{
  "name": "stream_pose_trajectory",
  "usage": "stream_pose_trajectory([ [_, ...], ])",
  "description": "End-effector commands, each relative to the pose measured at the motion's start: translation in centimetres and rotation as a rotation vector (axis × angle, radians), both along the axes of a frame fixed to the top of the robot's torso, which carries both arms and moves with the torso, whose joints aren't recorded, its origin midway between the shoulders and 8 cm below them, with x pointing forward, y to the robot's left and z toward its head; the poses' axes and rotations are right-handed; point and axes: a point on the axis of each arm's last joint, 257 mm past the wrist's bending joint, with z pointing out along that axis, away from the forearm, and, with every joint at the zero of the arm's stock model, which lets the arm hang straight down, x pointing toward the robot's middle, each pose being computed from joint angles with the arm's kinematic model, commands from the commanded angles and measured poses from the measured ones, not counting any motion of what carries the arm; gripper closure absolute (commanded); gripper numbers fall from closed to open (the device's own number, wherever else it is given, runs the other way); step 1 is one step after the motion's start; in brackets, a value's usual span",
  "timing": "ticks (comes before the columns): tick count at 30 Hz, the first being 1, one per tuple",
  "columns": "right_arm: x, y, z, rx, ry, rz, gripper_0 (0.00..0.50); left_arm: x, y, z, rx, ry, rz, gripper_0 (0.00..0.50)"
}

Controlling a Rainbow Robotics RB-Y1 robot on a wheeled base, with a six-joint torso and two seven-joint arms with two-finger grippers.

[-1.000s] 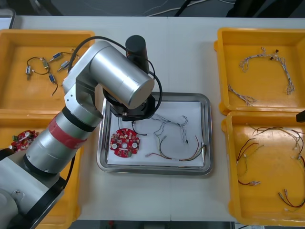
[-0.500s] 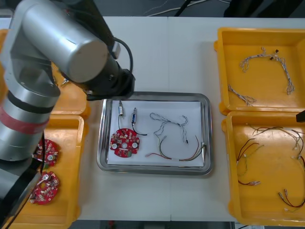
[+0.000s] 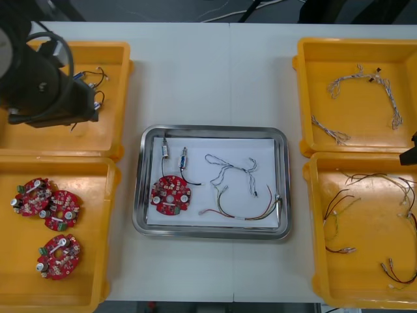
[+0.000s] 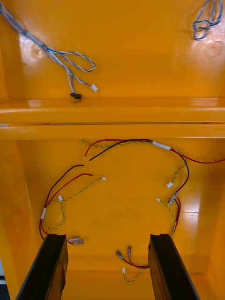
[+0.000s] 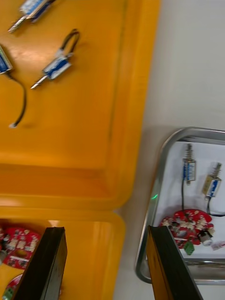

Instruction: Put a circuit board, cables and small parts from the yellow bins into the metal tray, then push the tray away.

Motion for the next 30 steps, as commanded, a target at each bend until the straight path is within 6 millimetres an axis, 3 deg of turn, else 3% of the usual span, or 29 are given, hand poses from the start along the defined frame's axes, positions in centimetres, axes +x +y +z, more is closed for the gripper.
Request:
stream_pose_trajectory([
  [1, -0.2, 2.3, 0.7, -0.094, -0.009, 0.127, 0.000, -2.4, 6.2, 0.3, 0.091, 0.007, -0.021, 0.000],
  [5, -0.4, 4.8, 0.8, -0.120, -0.014, 0.219, 0.000, -4.1, 9.4, -0.2, 0.145, 0.028, -0.023, 0.000],
  [11, -1.0, 8.4, 0.1, -0.135, 0.016, 0.353, 0.000, -5.3, 11.6, 0.4, 0.153, 0.025, -0.006, 0.000],
  [23, -1.8, 15.3, -1.5, -0.187, 0.058, 0.604, 0.000, -5.1, 13.2, 1.3, 0.186, -0.004, 0.022, 0.000],
  [30, -1.8, 19.0, -2.4, -0.249, 0.045, 0.725, 0.000, -5.2, 12.8, 1.0, 0.176, 0.006, 0.002, 0.000],
])
